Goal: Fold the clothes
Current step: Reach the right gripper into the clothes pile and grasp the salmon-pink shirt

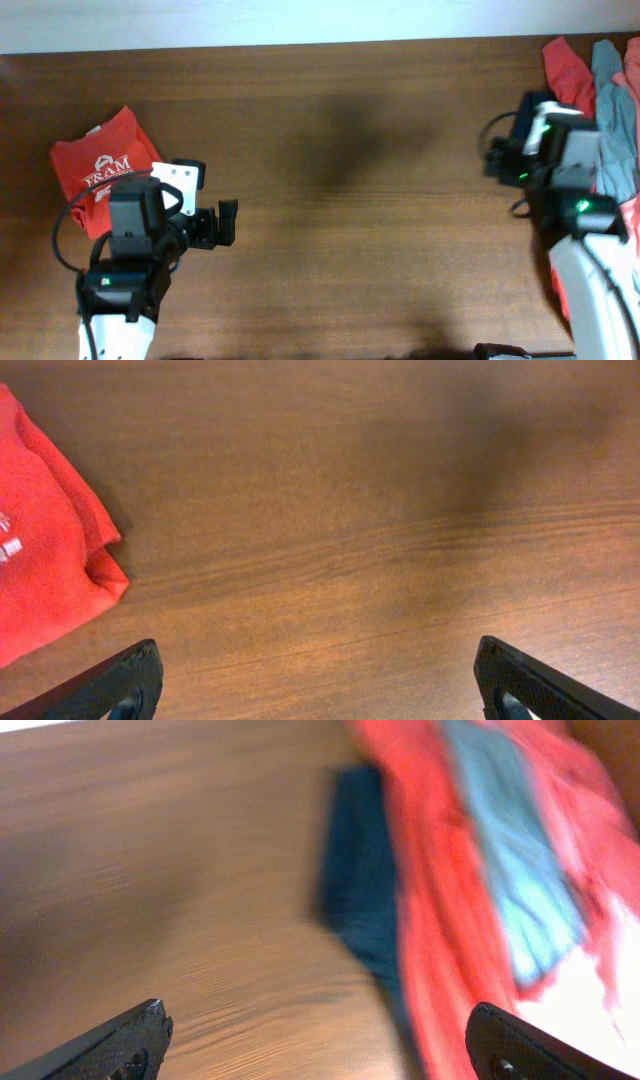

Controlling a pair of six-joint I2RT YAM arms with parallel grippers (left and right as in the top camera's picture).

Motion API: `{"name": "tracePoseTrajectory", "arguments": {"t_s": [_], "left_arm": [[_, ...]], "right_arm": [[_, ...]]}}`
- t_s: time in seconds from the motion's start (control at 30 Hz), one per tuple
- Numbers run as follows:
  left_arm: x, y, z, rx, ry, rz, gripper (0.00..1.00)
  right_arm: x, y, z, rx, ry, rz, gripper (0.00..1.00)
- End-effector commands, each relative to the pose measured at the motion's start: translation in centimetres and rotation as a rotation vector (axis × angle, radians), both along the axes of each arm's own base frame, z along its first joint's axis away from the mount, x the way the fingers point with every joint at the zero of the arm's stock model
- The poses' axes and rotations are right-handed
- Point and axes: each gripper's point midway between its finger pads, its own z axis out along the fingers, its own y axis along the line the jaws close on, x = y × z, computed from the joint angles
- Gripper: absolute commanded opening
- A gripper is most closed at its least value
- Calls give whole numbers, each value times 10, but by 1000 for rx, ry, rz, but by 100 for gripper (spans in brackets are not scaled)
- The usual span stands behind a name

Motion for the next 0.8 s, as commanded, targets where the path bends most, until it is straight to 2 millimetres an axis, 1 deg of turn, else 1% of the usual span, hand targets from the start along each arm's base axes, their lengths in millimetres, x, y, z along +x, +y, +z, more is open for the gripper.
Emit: {"name": "tracePoseTrajectory", "arguments": {"t_s": [0.0,0.1,0.13,0.17,0.23,0.3,0.4,0.5,0.57,0.6,0.63,0.67,0.7,0.73,0.77], "left_arm": [[2,-3,2,-23,16,-4,99],[0,-3,-1,-22,33,-4,99],[0,-2,-1,-22,34,-4,99],[0,-2,-1,-22,34,-4,99],[0,-2,-1,-21,34,-4,99],[0,-3,-1,-22,34,-4,99],[0,-3,-1,-22,34,-4,99],[0,-2,-1,-21,33,-4,99],[0,-2,-1,-21,34,-4,99],[0,-2,-1,-21,34,-4,99],[0,-2,-1,-21,33,-4,99],[0,-2,-1,-21,33,-4,99],[0,-2,-1,-21,33,-4,99],[0,-2,-1,-21,33,-4,99],[0,-2,-1,-21,33,-4,99]], "right_arm": [[-14,-84,-13,8,21,-313,99],[-25,-133,-40,55,54,-433,99],[-29,-142,-48,65,68,-457,99],[-33,-155,-60,82,88,-489,99],[-40,-171,-81,114,124,-527,99],[-47,-183,-102,143,164,-561,100],[-56,-194,-128,171,221,-597,95],[-61,-202,-151,191,259,-620,90],[-63,-205,-167,212,284,-639,88],[-64,-204,-171,219,291,-644,88],[-64,-204,-177,226,304,-646,85],[-65,-203,-182,232,315,-647,79],[-65,-202,-188,238,331,-645,58],[-66,-202,-189,240,333,-646,46],[-66,-202,-189,240,333,-648,31]]}}
